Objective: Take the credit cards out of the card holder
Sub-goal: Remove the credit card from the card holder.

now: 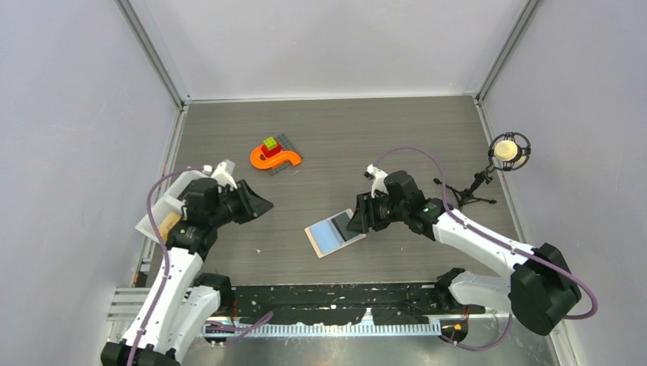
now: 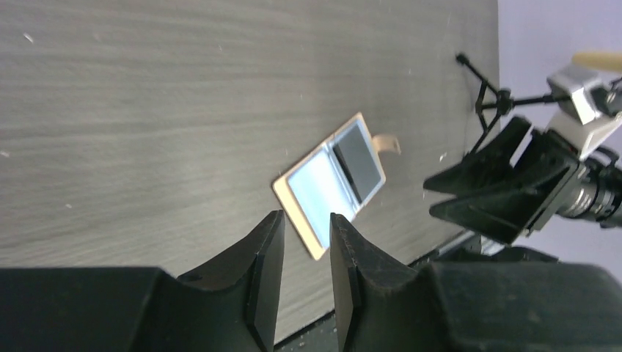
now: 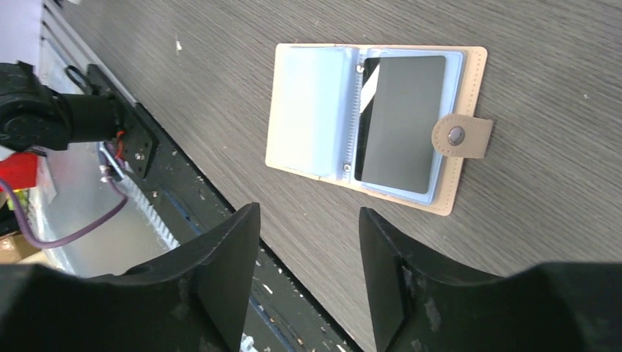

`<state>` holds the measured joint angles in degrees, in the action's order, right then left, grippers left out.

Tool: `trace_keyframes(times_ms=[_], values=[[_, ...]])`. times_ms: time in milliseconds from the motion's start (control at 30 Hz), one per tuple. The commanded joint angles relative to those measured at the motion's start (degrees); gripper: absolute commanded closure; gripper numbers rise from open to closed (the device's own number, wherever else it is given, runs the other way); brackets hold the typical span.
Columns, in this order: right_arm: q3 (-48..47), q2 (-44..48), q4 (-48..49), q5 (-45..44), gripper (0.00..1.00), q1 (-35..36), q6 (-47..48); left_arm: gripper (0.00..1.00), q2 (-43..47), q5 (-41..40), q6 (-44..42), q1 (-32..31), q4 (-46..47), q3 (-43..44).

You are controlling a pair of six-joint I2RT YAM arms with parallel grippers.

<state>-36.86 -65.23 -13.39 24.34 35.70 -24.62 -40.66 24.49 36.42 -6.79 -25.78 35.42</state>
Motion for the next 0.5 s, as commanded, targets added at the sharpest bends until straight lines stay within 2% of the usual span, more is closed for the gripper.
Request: trace_keyframes(times_ms=[0, 267, 467], values=[[-1.7, -3.2, 3.9, -4.5, 0.46, 1.9, 0.0, 0.7, 0.6, -3.1, 6.2, -7.4, 6.2, -4.1], [-5.8, -12.5, 5.7, -8.0, 0.46, 2.8, 2.4, 0.7, -4.7, -9.2, 13.7, -21.9, 20.0, -9.1], [-8.2, -19.0, 6.4, -8.6, 0.48, 2.2, 4.0, 0.7, -12.5, -9.5, 18.2, -28.2, 29.6, -9.8]])
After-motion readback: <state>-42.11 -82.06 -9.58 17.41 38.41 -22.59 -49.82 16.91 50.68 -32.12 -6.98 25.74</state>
